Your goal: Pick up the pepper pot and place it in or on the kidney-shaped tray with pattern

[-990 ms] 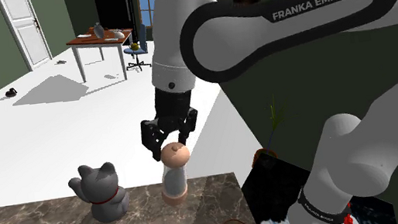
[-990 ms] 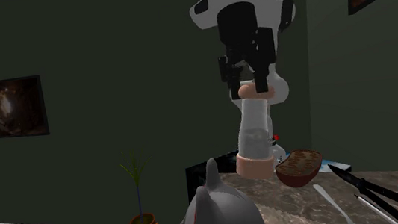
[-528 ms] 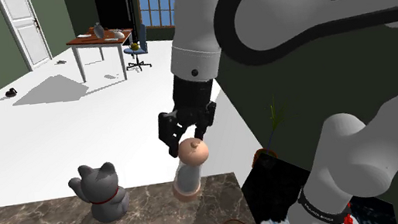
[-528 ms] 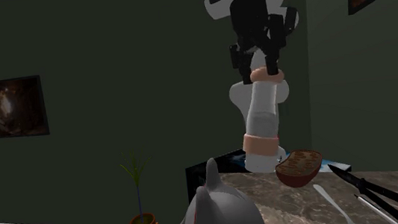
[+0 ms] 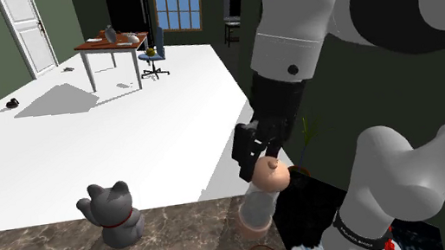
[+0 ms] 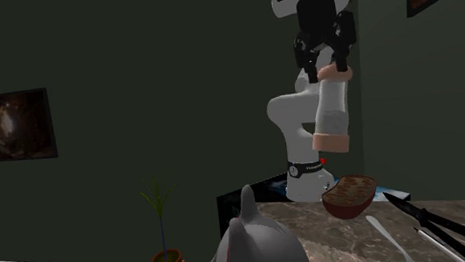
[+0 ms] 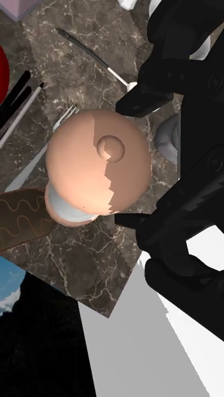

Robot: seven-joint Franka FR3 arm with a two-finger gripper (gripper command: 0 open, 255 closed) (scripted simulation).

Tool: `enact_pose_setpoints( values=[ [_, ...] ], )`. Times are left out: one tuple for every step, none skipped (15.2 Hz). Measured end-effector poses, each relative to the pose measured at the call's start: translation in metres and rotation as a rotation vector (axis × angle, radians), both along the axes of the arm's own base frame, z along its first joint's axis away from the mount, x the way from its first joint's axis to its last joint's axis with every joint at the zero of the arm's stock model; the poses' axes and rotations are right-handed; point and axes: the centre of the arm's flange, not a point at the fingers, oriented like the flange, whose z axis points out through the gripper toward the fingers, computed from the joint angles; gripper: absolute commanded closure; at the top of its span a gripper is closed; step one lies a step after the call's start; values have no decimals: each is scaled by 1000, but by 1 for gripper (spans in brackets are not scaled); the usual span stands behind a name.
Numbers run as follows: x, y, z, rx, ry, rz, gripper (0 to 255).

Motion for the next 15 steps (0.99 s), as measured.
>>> enact_pose_setpoints(
  values=[
    [-13, -3, 3, 0, 1, 0, 255],
    [-27, -7, 3, 0, 1, 0, 255],
    [-38, -9, 10, 0, 0, -1, 255],
    [-51, -9, 16, 0, 0, 0, 255],
    [-65, -10, 17, 0, 0, 0, 255],
    [-77, -12, 20, 0, 0, 0, 255],
    [-84, -15, 22, 0, 0, 0, 255],
    [-87, -15, 21, 0, 1, 0, 255],
    [-89, -16, 18, 0, 1, 0, 255],
    [-89, -16, 12, 0, 1, 0, 255],
    [-90, -16, 7, 0, 2, 0, 255],
    [-90, -17, 3, 0, 2, 0, 255],
    [-89, -17, -2, 0, 2, 0, 255],
    [-90, -18, -7, 0, 2, 0, 255],
    [-90, -18, -12, 0, 2, 0, 255]
  ],
)
